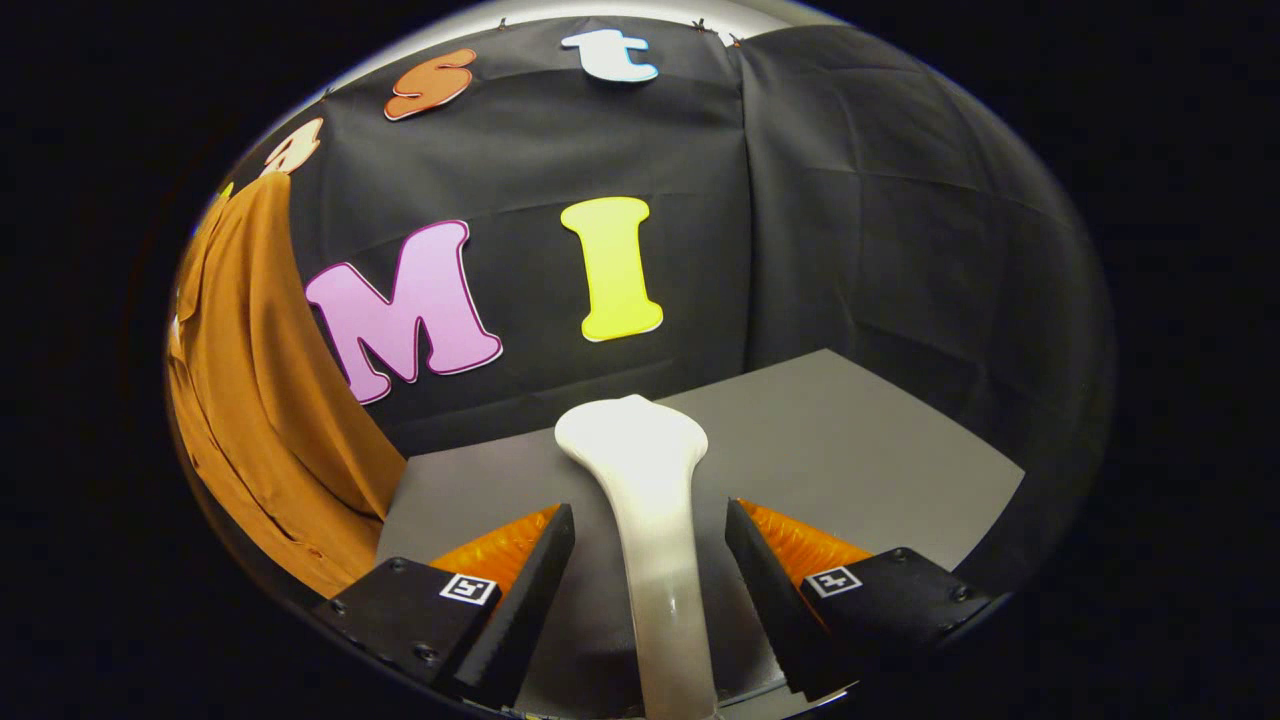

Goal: Iron the clothes twice with a garment steamer, once on the left side and once on the right side.

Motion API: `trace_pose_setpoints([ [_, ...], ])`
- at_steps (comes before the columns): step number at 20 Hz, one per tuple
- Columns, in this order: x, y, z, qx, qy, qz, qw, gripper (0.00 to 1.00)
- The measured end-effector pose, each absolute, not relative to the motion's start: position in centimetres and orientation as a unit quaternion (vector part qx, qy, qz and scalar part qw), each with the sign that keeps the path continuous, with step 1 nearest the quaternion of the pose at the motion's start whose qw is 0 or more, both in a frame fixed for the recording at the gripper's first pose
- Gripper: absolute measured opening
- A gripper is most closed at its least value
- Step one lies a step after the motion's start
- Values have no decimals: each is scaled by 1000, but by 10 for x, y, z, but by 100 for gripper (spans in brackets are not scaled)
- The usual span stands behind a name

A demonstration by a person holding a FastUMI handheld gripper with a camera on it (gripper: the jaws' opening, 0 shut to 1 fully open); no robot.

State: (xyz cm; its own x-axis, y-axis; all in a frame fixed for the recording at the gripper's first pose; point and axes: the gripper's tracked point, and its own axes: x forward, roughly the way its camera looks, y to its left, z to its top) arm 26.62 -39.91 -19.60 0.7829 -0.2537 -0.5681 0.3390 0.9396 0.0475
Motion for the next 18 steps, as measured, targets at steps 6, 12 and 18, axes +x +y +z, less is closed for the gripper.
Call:
trace_pose_setpoints([
  [6,269,-402,-232,75,366,-162,913,78],
  [12,265,-405,-222,77,355,-157,919,45],
  [18,252,-395,-183,82,300,-161,937,45],
])
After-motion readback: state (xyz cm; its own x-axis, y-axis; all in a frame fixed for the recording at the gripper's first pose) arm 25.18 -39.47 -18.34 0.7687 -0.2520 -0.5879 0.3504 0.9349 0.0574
